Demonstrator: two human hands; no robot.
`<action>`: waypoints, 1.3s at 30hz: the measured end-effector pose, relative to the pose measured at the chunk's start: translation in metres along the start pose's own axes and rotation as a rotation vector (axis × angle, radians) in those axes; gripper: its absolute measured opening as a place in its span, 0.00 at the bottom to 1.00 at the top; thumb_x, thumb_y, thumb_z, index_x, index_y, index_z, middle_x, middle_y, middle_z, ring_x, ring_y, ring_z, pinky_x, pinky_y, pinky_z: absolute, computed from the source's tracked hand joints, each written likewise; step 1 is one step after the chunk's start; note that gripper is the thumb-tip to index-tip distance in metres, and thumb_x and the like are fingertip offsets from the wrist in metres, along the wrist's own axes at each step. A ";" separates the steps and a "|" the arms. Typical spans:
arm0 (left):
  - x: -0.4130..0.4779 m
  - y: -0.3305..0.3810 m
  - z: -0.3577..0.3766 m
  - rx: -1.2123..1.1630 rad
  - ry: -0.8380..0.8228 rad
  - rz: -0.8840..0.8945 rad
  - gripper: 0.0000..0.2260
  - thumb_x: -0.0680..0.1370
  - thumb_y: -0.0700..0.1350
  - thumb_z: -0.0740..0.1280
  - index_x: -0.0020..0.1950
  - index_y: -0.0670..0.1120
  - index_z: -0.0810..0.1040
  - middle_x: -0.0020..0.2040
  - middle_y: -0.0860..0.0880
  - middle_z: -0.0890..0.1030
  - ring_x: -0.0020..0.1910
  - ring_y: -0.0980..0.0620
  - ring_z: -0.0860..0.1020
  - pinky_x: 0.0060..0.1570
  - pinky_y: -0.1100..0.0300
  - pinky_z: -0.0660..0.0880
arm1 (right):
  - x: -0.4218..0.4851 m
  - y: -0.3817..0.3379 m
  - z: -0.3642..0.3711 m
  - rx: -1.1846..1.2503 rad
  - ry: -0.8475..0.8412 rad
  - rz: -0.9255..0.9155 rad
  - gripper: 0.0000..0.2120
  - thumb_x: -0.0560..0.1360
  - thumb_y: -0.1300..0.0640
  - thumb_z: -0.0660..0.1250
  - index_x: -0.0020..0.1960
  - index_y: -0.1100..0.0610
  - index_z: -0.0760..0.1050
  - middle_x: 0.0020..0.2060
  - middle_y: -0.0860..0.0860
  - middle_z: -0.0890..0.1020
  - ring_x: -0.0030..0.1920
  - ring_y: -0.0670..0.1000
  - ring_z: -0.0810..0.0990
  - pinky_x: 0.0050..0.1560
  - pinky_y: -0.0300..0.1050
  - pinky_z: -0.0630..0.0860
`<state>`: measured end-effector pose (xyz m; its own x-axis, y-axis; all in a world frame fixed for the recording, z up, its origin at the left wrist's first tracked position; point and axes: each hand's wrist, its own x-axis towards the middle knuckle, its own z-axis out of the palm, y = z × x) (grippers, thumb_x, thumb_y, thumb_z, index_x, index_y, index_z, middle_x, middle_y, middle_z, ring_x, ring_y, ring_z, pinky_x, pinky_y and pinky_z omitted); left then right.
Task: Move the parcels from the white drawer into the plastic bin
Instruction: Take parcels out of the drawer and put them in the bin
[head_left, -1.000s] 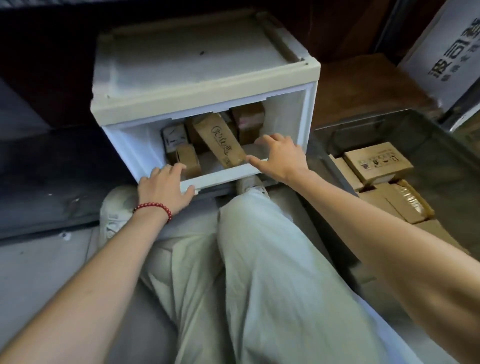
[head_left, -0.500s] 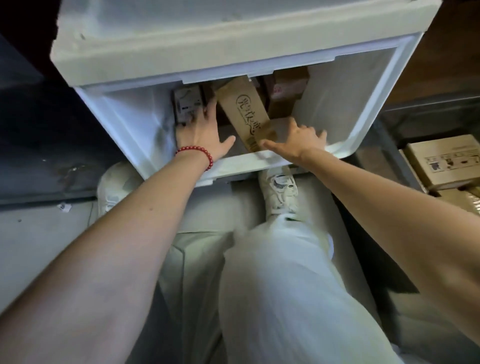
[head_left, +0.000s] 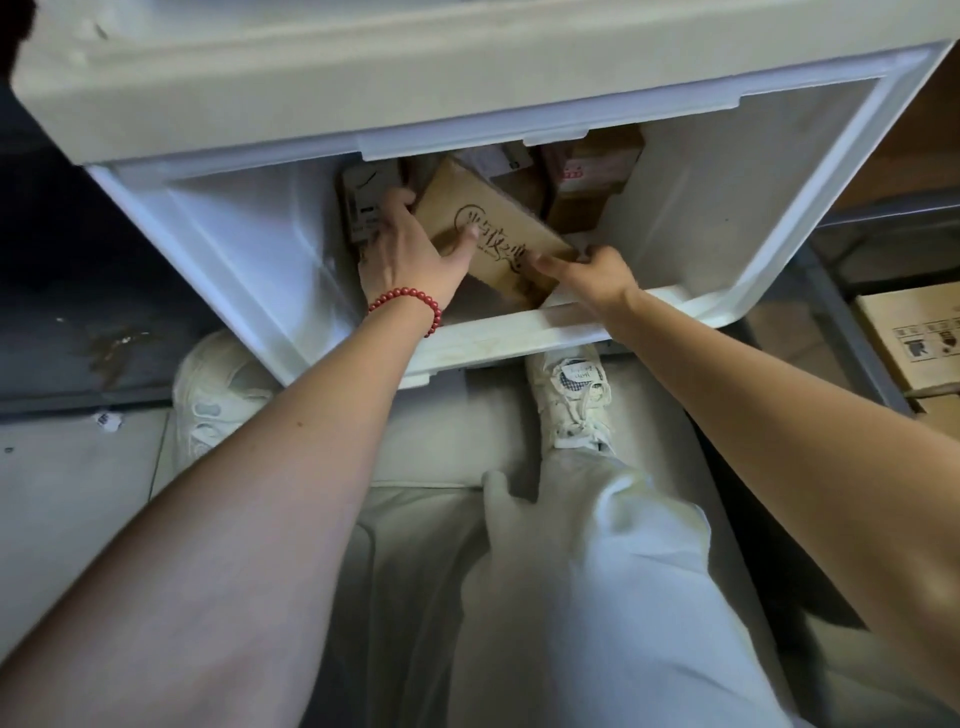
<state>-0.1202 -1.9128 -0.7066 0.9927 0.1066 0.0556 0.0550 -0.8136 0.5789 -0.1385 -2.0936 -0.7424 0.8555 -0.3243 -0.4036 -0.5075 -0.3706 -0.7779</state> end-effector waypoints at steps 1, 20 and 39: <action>-0.004 -0.003 -0.001 -0.018 -0.012 -0.010 0.31 0.74 0.62 0.65 0.69 0.47 0.62 0.62 0.46 0.74 0.60 0.46 0.74 0.50 0.60 0.68 | 0.000 0.000 -0.001 0.091 -0.001 -0.004 0.31 0.68 0.38 0.72 0.62 0.58 0.74 0.55 0.51 0.80 0.59 0.54 0.77 0.69 0.53 0.67; -0.090 -0.013 -0.066 -0.333 -0.499 -0.051 0.45 0.66 0.71 0.66 0.77 0.52 0.57 0.68 0.51 0.73 0.65 0.51 0.73 0.69 0.51 0.66 | -0.115 -0.014 -0.041 0.415 0.042 -0.244 0.26 0.74 0.55 0.72 0.61 0.56 0.57 0.59 0.55 0.75 0.51 0.46 0.79 0.34 0.31 0.73; -0.246 0.043 -0.076 -0.961 -0.377 -0.423 0.25 0.73 0.61 0.67 0.67 0.59 0.63 0.65 0.52 0.73 0.60 0.48 0.75 0.55 0.43 0.75 | -0.290 0.082 -0.100 0.567 0.049 -0.321 0.11 0.77 0.50 0.65 0.52 0.51 0.64 0.69 0.43 0.72 0.64 0.41 0.75 0.60 0.54 0.77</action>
<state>-0.3706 -1.9309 -0.6335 0.8913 -0.0427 -0.4514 0.4531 0.0452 0.8903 -0.4383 -2.1170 -0.6408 0.9430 -0.3185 -0.0967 -0.0829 0.0566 -0.9949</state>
